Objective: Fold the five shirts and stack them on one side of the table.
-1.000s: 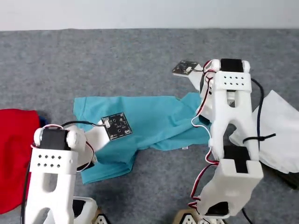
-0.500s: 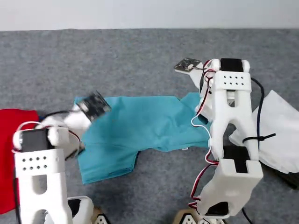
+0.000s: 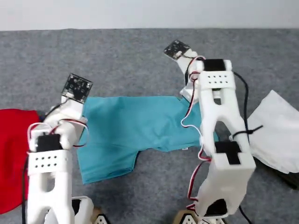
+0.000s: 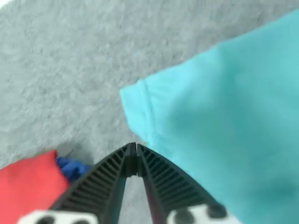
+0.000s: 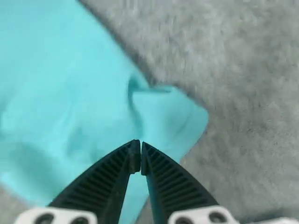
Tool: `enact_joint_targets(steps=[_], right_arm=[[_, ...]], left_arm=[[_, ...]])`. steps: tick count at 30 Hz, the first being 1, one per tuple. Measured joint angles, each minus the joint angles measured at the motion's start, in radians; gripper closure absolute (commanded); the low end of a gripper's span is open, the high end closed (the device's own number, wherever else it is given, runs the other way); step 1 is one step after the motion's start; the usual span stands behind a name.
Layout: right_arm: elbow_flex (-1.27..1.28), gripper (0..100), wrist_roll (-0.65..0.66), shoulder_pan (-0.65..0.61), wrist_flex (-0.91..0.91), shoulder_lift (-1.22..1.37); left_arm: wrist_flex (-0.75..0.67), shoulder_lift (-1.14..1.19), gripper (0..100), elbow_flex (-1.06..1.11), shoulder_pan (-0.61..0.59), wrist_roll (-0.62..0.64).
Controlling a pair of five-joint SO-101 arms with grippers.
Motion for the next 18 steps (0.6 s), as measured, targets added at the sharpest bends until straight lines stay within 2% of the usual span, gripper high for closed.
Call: enact_joint_targets(steps=[4, 8, 14, 18], right_arm=[[0.0, 98.8, -0.095, 0.006, -0.084, 0.028], [0.0, 98.8, -0.186, 0.04, -0.106, 0.029], [0.0, 98.8, -0.212, 0.043, -0.118, 0.077], [-0.003, 98.8, -0.212, 0.049, -0.166, 0.153]], left_arm=[[-0.114, 0.012, 100, 0.034, 0.041, 0.017], [-0.166, 0.137, 100, 0.0, 0.043, 0.021], [-0.164, 0.463, 100, -0.226, 0.044, 0.061], [-0.114, 0.697, 100, -0.42, 0.051, 0.068]])
